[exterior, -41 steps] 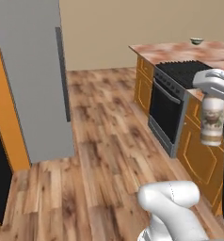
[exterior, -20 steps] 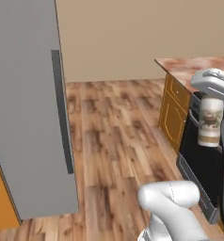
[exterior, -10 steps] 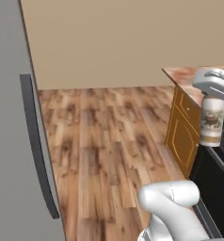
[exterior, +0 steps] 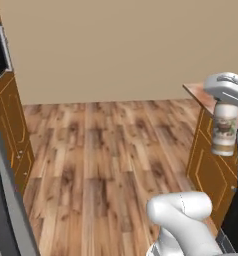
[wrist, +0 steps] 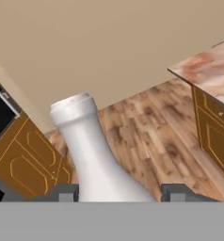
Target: There is a bowl on the dining counter. Grab a lemon wedge from the fridge and place it in the bowl. Then get the liquor bottle and glass cup from the cabinet and place them next to the bowl.
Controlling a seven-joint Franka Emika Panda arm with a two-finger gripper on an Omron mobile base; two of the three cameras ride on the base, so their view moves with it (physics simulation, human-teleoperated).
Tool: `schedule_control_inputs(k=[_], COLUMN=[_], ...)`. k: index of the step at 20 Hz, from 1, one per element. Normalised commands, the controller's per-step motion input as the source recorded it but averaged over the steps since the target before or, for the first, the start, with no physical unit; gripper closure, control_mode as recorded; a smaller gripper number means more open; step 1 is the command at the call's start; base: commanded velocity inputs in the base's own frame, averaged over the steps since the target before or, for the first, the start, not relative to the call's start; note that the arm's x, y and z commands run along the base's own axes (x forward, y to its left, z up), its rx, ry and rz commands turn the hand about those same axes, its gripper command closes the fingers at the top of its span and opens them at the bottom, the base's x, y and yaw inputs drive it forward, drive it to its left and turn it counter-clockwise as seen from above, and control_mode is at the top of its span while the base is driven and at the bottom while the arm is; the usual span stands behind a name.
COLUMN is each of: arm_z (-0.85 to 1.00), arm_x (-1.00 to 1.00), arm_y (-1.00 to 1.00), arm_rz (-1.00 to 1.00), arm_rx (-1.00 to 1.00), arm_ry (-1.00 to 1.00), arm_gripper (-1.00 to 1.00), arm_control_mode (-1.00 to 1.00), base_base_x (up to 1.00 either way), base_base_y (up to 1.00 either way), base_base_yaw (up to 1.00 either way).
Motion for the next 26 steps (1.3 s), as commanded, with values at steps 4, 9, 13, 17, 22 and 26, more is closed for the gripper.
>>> schedule_control_inputs(k=[4,9,13,17,22,26], arm_z=[0.00,0.00,0.00,0.00,0.00,0.00], arm_x=[0.00,0.00,0.00,0.00,0.00,0.00], arm_y=[0.00,0.00,0.00,0.00,0.00,0.00], arm_rz=[0.00,0.00,0.00,0.00,0.00,0.00], arm_rx=[0.00,0.00,0.00,0.00,0.00,0.00], arm_ry=[0.00,0.00,0.00,0.00,0.00,0.00], arm_gripper=[1.00,1.00,1.00,1.00,1.00,1.00], arm_control_mode=[1.00,1.00,1.00,1.00,1.00,1.00], base_base_x=[1.00,1.00,1.00,1.00,1.00,1.00], base_base_y=[-0.25,-0.20,-0.09,-0.06,-0.07,-0.03], base_base_yaw=[0.00,0.00,0.00,0.00,-0.04,-0.20])
